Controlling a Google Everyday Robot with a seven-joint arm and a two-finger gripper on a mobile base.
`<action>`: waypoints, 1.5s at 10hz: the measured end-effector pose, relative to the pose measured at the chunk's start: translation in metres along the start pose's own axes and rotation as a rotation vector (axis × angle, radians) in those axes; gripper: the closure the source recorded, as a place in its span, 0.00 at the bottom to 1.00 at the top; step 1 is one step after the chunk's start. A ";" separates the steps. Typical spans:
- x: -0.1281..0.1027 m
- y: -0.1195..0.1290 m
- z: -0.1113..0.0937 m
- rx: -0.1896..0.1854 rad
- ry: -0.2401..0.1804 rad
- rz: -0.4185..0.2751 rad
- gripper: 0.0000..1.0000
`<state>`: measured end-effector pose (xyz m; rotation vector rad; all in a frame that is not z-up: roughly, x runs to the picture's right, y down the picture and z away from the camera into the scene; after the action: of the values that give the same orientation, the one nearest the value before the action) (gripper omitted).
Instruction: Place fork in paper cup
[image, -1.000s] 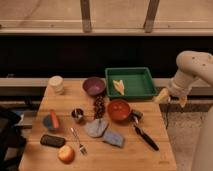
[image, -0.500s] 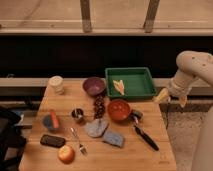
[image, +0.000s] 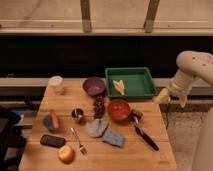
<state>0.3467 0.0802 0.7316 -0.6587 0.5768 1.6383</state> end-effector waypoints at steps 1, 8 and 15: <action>0.002 0.006 -0.004 -0.038 -0.026 -0.035 0.20; -0.006 0.138 -0.046 -0.097 -0.188 -0.408 0.20; 0.039 0.291 -0.023 0.002 -0.177 -0.738 0.20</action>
<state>0.0573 0.0458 0.6913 -0.6184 0.1640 0.9849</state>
